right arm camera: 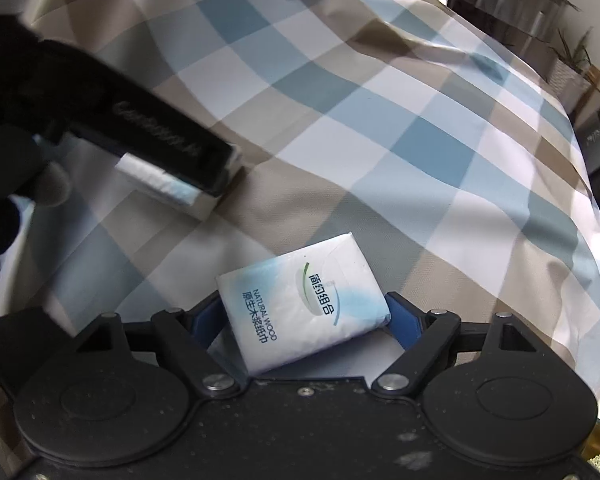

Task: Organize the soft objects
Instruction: 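Lower the right tool onto a white tissue pack and close around it, then grasp the other white tissue pack with the left tool while right tool holds its pack, then carry both white tissue packs over the gold tray with both tools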

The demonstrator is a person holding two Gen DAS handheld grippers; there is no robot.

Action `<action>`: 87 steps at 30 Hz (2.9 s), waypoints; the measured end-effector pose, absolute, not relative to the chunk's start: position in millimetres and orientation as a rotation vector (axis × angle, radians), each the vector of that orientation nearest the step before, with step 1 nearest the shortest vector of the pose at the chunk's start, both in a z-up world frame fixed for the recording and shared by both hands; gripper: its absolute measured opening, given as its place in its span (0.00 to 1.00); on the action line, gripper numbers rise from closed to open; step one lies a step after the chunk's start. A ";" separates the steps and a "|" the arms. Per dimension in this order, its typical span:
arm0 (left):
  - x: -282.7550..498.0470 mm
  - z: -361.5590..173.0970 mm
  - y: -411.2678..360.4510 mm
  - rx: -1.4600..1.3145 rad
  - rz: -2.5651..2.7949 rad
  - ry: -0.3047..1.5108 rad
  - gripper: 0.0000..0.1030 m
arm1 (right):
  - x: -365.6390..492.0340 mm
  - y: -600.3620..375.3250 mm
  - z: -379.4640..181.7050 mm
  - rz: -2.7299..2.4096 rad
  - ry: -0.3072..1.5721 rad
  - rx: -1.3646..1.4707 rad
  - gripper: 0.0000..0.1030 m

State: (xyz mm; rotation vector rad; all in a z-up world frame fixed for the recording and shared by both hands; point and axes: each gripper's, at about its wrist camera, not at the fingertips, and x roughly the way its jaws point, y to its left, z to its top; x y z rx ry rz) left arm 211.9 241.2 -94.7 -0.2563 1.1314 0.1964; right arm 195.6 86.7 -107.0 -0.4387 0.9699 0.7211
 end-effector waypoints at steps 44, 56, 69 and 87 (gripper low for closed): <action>182.3 -53.8 230.8 -0.307 0.173 1.023 0.66 | 29.7 15.4 41.4 0.616 0.591 -0.146 0.81; 150.4 -38.7 189.6 -0.092 0.108 0.957 0.66 | -26.2 -63.1 80.5 0.459 0.518 -0.014 0.81; 102.4 -40.5 143.2 0.024 0.008 0.978 0.66 | 19.2 -213.8 76.4 0.070 0.492 0.079 0.81; 106.7 26.7 15.0 0.013 -0.156 0.965 0.66 | 156.7 -300.7 49.8 -0.057 0.808 0.177 0.81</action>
